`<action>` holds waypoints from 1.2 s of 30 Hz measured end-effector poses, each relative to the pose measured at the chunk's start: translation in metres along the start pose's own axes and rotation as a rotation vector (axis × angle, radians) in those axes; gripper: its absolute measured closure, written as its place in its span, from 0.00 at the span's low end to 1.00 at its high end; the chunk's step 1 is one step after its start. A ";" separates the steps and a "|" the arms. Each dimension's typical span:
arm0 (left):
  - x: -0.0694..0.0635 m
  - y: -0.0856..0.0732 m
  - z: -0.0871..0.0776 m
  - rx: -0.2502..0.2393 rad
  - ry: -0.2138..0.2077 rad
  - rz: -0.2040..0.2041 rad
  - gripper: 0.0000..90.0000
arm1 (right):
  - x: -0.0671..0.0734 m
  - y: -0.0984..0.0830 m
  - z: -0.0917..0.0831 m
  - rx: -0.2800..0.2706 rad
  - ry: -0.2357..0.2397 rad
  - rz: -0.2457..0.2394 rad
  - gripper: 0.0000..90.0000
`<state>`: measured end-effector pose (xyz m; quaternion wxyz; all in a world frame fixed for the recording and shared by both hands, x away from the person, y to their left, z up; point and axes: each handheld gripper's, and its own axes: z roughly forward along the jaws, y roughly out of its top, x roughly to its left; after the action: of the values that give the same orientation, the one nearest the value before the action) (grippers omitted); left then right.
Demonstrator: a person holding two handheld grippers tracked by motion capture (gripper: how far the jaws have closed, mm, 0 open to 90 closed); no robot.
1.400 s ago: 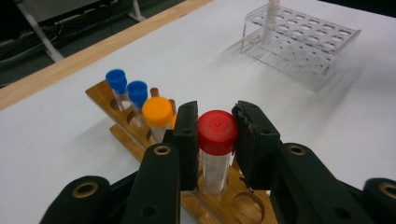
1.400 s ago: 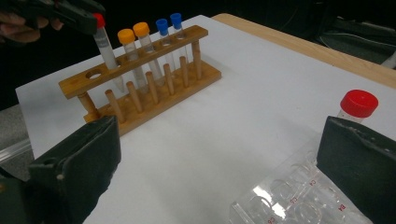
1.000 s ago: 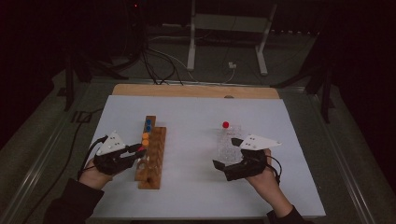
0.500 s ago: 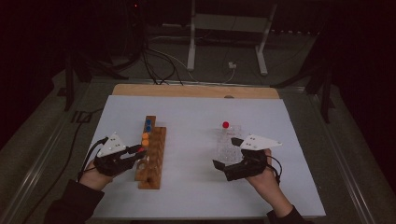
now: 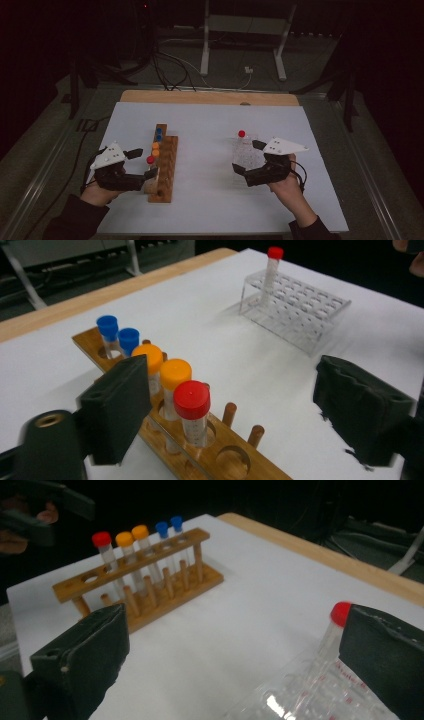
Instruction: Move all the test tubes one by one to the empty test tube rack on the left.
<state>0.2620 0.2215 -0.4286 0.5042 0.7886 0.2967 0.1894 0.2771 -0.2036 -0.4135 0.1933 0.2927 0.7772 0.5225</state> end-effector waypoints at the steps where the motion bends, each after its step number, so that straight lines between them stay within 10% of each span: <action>1: 0.000 0.000 -0.001 -0.004 -0.005 0.000 0.17 | -0.002 0.001 0.001 -0.011 -0.006 -0.003 0.00; 6: 0.000 0.001 -0.003 -0.025 -0.022 -0.003 0.03 | -0.015 0.004 0.006 0.003 -0.022 -0.003 0.00; 19: 0.000 0.000 -0.009 -0.054 -0.025 0.007 0.03 | -0.064 -0.016 0.030 0.053 -0.066 0.048 0.00; 36: 0.001 -0.001 -0.009 -0.039 -0.039 0.001 0.03 | -0.077 -0.032 0.049 0.179 -0.107 0.088 0.21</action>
<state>0.2570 0.2292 -0.4260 0.5251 0.7823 0.2827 0.1797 0.3566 -0.2296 -0.4624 0.1845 0.3701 0.7958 0.4424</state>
